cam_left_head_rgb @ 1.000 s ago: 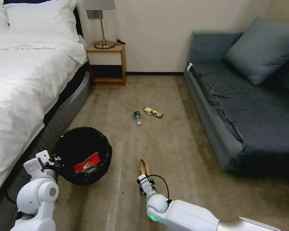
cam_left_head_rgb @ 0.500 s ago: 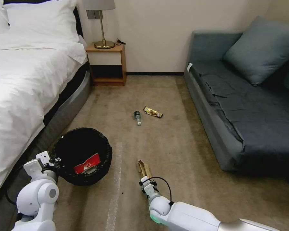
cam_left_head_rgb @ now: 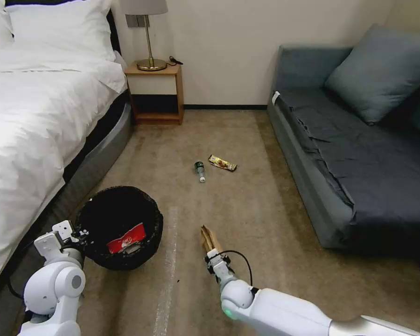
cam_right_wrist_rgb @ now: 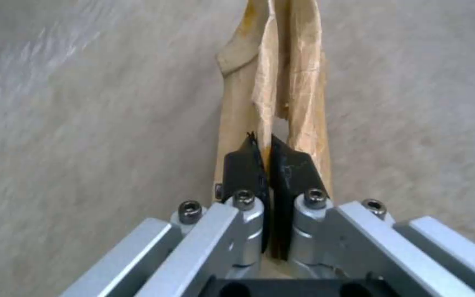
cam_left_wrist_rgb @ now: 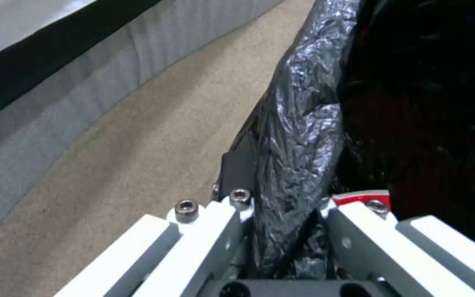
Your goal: Pick up the trash bin, then pick up the garbage on the floor and place it into the trash bin.
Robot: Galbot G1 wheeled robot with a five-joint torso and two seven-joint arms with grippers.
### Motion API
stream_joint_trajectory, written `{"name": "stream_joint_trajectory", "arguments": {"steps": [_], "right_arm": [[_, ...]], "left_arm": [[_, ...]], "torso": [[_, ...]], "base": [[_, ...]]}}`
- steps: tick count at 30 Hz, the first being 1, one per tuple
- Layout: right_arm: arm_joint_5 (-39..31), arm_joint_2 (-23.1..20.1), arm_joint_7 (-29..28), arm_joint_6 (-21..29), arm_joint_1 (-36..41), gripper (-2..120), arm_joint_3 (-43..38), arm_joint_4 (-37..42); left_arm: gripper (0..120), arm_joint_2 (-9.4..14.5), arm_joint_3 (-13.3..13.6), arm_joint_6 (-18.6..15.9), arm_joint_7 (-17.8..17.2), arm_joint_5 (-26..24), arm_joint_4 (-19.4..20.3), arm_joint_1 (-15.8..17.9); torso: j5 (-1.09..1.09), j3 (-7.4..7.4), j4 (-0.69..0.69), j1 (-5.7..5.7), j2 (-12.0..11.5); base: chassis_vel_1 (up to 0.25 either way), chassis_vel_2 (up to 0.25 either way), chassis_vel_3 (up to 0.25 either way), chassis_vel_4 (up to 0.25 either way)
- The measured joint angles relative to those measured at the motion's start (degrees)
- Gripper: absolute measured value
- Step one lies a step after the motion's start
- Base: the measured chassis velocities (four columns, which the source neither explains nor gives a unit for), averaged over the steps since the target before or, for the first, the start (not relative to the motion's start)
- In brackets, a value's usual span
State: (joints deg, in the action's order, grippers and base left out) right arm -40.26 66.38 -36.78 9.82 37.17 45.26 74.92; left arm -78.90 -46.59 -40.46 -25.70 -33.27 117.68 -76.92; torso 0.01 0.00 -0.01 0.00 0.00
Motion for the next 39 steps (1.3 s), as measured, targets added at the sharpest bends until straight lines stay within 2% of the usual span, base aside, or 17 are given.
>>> {"name": "stream_joint_trajectory", "arguments": {"steps": [5, 7, 8, 10, 11, 13, 15, 16, 20, 21, 24, 32, 34, 39], "right_arm": [[0.22, -3.15, -0.77, 0.43, -0.55, 1, -3.31, 4.82], [-0.99, -6.47, -1.25, 0.45, -1.99, 1, -6.91, 12.81], [-0.99, -6.47, -1.25, 0.45, -1.99, 1, -6.91, 12.81], [-6.63, -8.28, -1.57, 0.49, -4.48, 1, -7.95, 24.66], [-8.76, -8.08, -1.95, 0.64, -5.79, 1, -7.64, 28.89], [-10.31, -7.43, -2.4, 0.79, -6.97, 1, -7.0, 31.44], [-13.32, -4.42, -3.94, 0.96, -9.94, 1, -3.85, 34.74], [-13.32, -4.42, -3.94, 0.96, -9.94, 1, -3.85, 34.74], [-15.78, 1.25, -4.36, -0.5, -14.69, 1, 3.66, 34.19], [-15.78, 1.25, -4.36, -0.5, -14.69, 1, 3.66, 34.19], [-16.0, 5.01, -4.28, -1.33, -16.6, 1, 8.91, 31.41], [-14.47, 8.67, -5.15, -0.46, -16.97, 2, 13.17, 25.47], [-14.01, 9.23, -5.3, -0.46, -16.96, 7, 13.37, 24.28], [-13.06, 9.69, -5.25, -0.46, -17.11, 30, 12.54, 22.98]], "left_arm": [[3, 0.29, 0.0, 0.0, 0.0, -0.01, -0.38, 0.22], [3, 0.42, 0.01, 0.0, -0.01, -0.04, -0.6, 0.39], [3, 0.42, 0.01, 0.0, -0.01, -0.04, -0.6, 0.39], [3, 0.44, 0.27, 0.0, 0.0, -0.12, -0.61, 0.52], [3, 0.4, 0.51, 0.01, -0.01, -0.12, -0.62, 0.61], [3, 0.3, 0.7, 0.01, -0.01, -0.12, -0.62, 0.72], [3, 0.03, 1.17, 0.01, -0.04, -0.1, -0.62, 0.89], [3, 0.03, 1.17, 0.01, -0.04, -0.1, -0.62, 0.89], [3, -0.03, 1.7, 0.13, -0.03, -0.26, -0.51, 0.9], [3, -0.03, 1.7, 0.13, -0.03, -0.26, -0.51, 0.9], [3, -0.08, 1.74, 0.18, -0.04, -0.28, -0.25, 0.89], [3, -0.56, 1.68, 0.18, -0.04, -0.29, 0.57, 0.48], [3, -0.62, 1.69, 0.18, -0.04, -0.3, 0.63, 0.4], [3, -1.17, 1.87, 0.18, -0.04, -0.16, 0.72, 0.24]], "torso": [[0.01, 0.0, 0.0, 0.0, 0.0], [-0.03, 0.0, -0.02, 0.0, -0.01], [-0.03, 0.0, -0.02, 0.0, -0.01], [-0.02, 0.0, -0.01, 0.0, -0.01], [-0.02, 0.0, 0.0, 0.0, -0.01], [-0.02, 0.0, 0.01, 0.0, -0.01], [-0.01, 0.0, 0.01, 0.0, -0.01], [-0.01, 0.0, 0.01, 0.0, -0.01], [-0.02, 0.0, 0.02, 0.0, 0.0], [-0.02, 0.0, 0.02, 0.0, 0.0], [-0.02, 0.0, 0.02, 0.0, -0.01], [-0.02, 0.0, 0.01, 0.0, -0.01], [-0.02, 0.0, 0.01, 0.0, -0.01], [-0.01, 0.0, 0.01, 0.0, -0.01]], "base": [[0.0, 0.0, 0.0, 0.0], [0.0, 0.0, 0.0, 0.0], [0.0, 0.0, 0.0, 0.0], [0.0, 0.0, 0.0, 0.0], [0.0, 0.0, 0.0, 0.0], [0.0, 0.0, 0.0, 0.0], [0.0, 0.0, 0.0, 0.0], [0.0, 0.0, 0.0, 0.0], [0.0, 0.0, 0.0, 0.0], [0.0, 0.0, 0.0, 0.0], [0.0, 0.0, 0.0, 0.0], [0.0, 0.0, 0.0, 0.0], [0.0, 0.0, 0.0, 0.0], [0.0, 0.0, 0.0, 0.0]]}}
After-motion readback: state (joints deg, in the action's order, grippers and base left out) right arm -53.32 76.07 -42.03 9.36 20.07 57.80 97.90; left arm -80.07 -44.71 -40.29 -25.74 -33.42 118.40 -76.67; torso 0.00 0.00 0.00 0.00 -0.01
